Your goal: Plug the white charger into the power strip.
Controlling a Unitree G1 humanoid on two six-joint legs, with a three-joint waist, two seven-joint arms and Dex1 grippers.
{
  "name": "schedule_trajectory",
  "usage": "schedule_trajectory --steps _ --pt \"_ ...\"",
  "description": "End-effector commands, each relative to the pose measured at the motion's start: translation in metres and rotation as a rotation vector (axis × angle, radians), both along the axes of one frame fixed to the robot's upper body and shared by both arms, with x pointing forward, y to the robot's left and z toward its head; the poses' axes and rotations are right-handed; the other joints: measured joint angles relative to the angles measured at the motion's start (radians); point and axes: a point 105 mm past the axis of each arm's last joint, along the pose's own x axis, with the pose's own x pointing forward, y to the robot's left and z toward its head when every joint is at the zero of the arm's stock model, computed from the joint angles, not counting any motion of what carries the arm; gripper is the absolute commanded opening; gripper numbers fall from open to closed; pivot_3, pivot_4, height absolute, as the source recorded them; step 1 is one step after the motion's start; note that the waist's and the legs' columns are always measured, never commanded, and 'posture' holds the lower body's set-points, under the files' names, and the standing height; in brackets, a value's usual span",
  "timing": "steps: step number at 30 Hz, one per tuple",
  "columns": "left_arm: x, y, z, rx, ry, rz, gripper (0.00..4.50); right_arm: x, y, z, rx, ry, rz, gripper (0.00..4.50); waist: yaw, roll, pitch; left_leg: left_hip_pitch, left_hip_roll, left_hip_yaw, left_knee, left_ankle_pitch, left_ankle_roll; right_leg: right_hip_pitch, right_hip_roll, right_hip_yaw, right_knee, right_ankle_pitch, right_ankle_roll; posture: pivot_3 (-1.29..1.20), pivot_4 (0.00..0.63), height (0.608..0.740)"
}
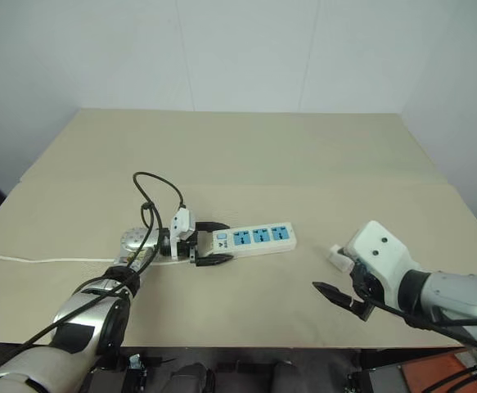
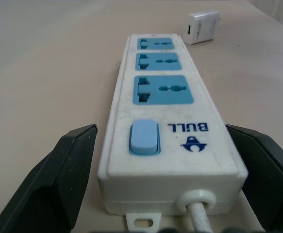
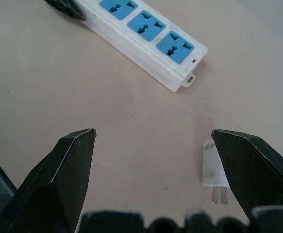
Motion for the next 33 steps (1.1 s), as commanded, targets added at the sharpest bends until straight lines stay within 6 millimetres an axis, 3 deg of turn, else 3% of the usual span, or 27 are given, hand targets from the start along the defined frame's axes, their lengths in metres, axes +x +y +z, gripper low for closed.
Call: schedule_trajectory --steps 1,3,9,16,26,33 --pt "0.001 -0.002 0.001 0.007 -0.017 0.000 3.86 0.005 0.001 0.006 -0.016 -0.040 0.008 4.50 0.000 0.000 0.000 0.000 0.000 0.000 0.000 0.000 0.000 0.000 0.000 0.000 0.000 0.000 0.000 0.00 0.150 0.740" --pt "0.001 -0.003 0.000 0.012 -0.014 -0.002 3.31 0.005 0.001 0.007 -0.016 -0.041 0.010 4.50 0.000 0.000 0.000 0.000 0.000 0.000 0.000 0.000 0.000 0.000 0.000 0.000 0.000 0.000 0.000 0.00 0.150 0.740" --pt "-0.003 -0.003 -0.003 0.053 -0.010 -0.039 3.29 0.012 -0.001 0.011 -0.037 0.031 -0.008 4.50 0.000 0.000 0.000 0.001 0.000 0.000 0.000 0.000 0.000 0.001 0.000 0.000 0.000 0.000 0.000 0.00 0.150 0.740" --pt "-0.010 -0.007 0.000 0.054 -0.015 -0.117 3.29 0.048 0.006 0.039 -0.060 0.118 -0.078 4.50 -0.004 0.000 0.000 0.000 0.000 0.000 0.000 0.000 0.000 -0.001 0.000 0.000 0.000 0.000 0.000 0.00 0.150 0.740" --pt "-0.014 -0.013 0.003 0.052 -0.029 -0.171 3.29 0.096 -0.001 0.018 -0.254 0.278 -0.204 4.50 0.000 0.001 0.000 -0.008 -0.002 -0.001 0.001 0.000 0.001 -0.007 -0.003 -0.002 0.000 0.001 0.000 0.00 0.150 0.740" --pt "-0.015 -0.015 0.000 0.036 -0.017 -0.164 3.29 0.103 -0.011 -0.004 -0.348 0.368 -0.204 4.50 -0.001 0.001 0.000 -0.010 -0.002 0.000 0.001 -0.001 0.001 -0.009 -0.002 -0.002 0.001 0.001 0.000 0.00 0.150 0.740"
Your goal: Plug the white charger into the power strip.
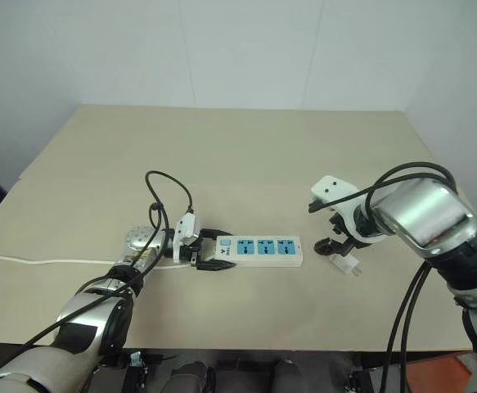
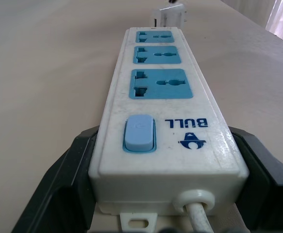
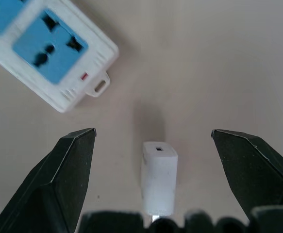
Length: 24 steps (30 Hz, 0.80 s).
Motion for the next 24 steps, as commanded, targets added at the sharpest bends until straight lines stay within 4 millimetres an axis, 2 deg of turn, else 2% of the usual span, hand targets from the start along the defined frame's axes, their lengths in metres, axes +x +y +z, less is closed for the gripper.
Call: schedule_trajectory --steps 1,9,24 --pt "-0.003 -0.006 -0.002 -0.007 -0.002 -0.016 3.29 0.007 -0.005 0.003 -0.024 -0.016 0.008 4.50 0.000 0.000 0.000 0.000 0.000 0.000 0.000 0.000 0.000 0.000 0.000 0.000 0.000 0.000 0.000 0.00 0.150 0.740" --pt "-0.004 -0.006 -0.004 -0.008 -0.005 -0.013 3.29 0.012 -0.013 -0.013 -0.045 0.051 -0.001 4.50 0.000 0.000 0.000 0.000 0.000 0.000 0.001 0.000 0.000 -0.001 0.000 0.000 0.000 0.000 0.000 0.00 0.150 0.740" --pt "-0.003 0.001 -0.004 0.014 -0.015 -0.006 3.29 0.016 -0.019 -0.029 0.007 0.119 -0.077 4.50 -0.001 0.001 0.000 0.000 0.000 0.000 0.001 0.000 0.000 -0.001 0.000 0.000 0.000 0.000 0.000 0.00 0.150 0.740"
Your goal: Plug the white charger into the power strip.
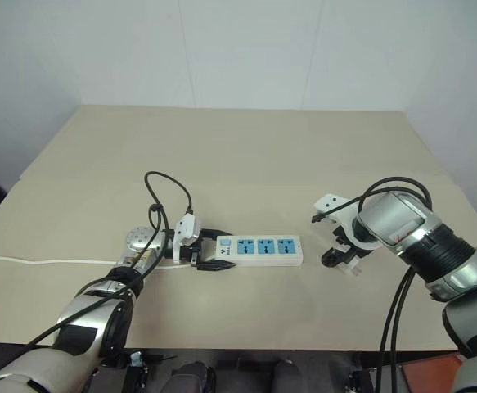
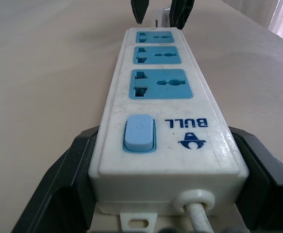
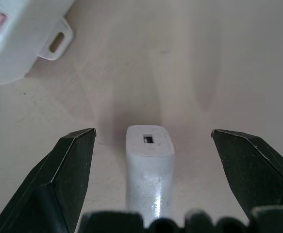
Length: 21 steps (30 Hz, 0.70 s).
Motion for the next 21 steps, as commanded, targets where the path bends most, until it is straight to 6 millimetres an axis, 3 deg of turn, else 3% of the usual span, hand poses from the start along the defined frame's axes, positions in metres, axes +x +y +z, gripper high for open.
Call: schedule_trajectory --steps 1,3,11,17,21 --pt "-0.003 0.000 -0.003 0.018 -0.007 -0.012 3.29 0.002 -0.001 0.006 0.018 -0.024 -0.005 4.32 -0.001 0.000 0.000 0.000 0.000 0.000 0.000 0.000 0.000 0.000 0.000 0.000 0.000 0.000 0.000 0.00 0.150 0.740" --pt "-0.003 0.000 -0.004 0.018 -0.006 -0.012 3.29 0.002 0.000 0.005 0.020 -0.021 -0.002 3.93 -0.001 0.000 0.000 0.000 0.000 0.000 0.000 0.000 0.000 0.000 0.000 0.000 0.000 0.000 0.000 0.00 0.150 0.740" --pt "-0.003 -0.002 -0.002 0.019 -0.011 -0.028 3.29 0.003 0.001 0.002 0.015 -0.022 -0.011 1.18 -0.002 0.000 0.000 0.000 0.000 0.000 0.000 0.000 0.000 0.000 0.000 0.000 0.001 0.000 0.000 0.00 0.150 0.740" --pt "-0.004 -0.001 -0.001 0.034 -0.009 -0.050 3.29 0.005 0.002 0.010 0.008 -0.065 0.007 1.14 -0.002 0.000 0.000 0.000 0.000 0.000 0.000 0.000 0.000 0.000 0.000 0.000 0.001 0.000 0.000 0.00 0.150 0.740" --pt "-0.006 -0.001 0.001 0.046 -0.010 -0.082 3.29 0.003 0.006 0.035 -0.012 -0.160 0.080 1.14 -0.002 0.000 0.000 -0.003 0.000 0.000 0.000 0.000 0.000 -0.004 0.000 0.000 0.002 0.000 0.000 0.00 0.150 0.740"
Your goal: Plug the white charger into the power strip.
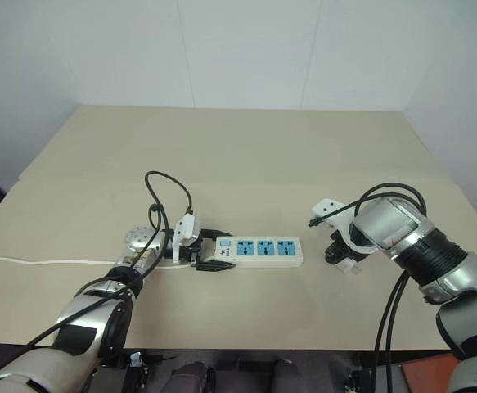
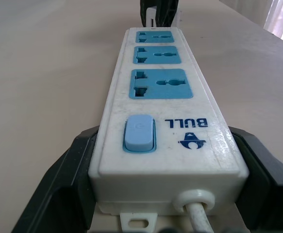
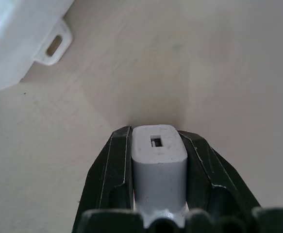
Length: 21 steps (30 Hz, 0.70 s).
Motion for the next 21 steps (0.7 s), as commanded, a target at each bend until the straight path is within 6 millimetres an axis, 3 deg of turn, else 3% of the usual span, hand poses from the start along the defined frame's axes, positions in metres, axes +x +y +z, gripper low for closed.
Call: schedule_trajectory --steps 1,4,9,15,21 --pt "-0.004 -0.001 0.001 0.031 -0.004 -0.058 3.29 0.003 0.005 0.040 0.009 -0.162 0.079 1.14 0.000 0.000 0.000 -0.001 0.000 0.000 0.000 0.000 0.000 -0.001 0.000 0.000 0.002 0.000 0.000 0.00 0.150 0.740" --pt "-0.006 -0.002 0.001 0.033 -0.004 -0.077 3.29 0.004 0.019 0.067 0.081 -0.304 0.197 1.14 -0.001 0.000 0.000 -0.002 0.000 0.000 0.000 0.000 0.000 -0.002 0.000 0.000 0.002 0.000 0.000 0.00 0.150 0.740" --pt "-0.006 -0.002 0.002 0.036 -0.001 -0.079 3.29 -0.001 0.056 0.105 0.452 -0.554 0.382 1.14 0.000 -0.001 -0.001 -0.001 0.000 0.000 0.000 0.000 0.000 0.000 0.001 0.000 0.000 0.000 0.000 0.00 0.150 0.740" --pt "-0.004 -0.002 0.003 0.034 -0.003 -0.066 3.29 -0.013 0.104 0.097 0.950 -0.709 0.537 1.14 -0.002 -0.002 -0.001 0.001 0.000 0.000 0.000 0.000 0.000 0.003 0.001 0.000 0.001 0.001 0.001 0.00 0.150 0.740" --pt "-0.003 -0.004 0.005 0.024 -0.007 -0.062 3.29 -0.013 0.120 0.086 1.234 -0.673 0.591 1.14 -0.004 -0.002 -0.001 0.002 0.000 0.000 0.001 0.001 -0.001 0.004 0.001 0.000 0.002 0.001 0.001 0.00 0.150 0.740"
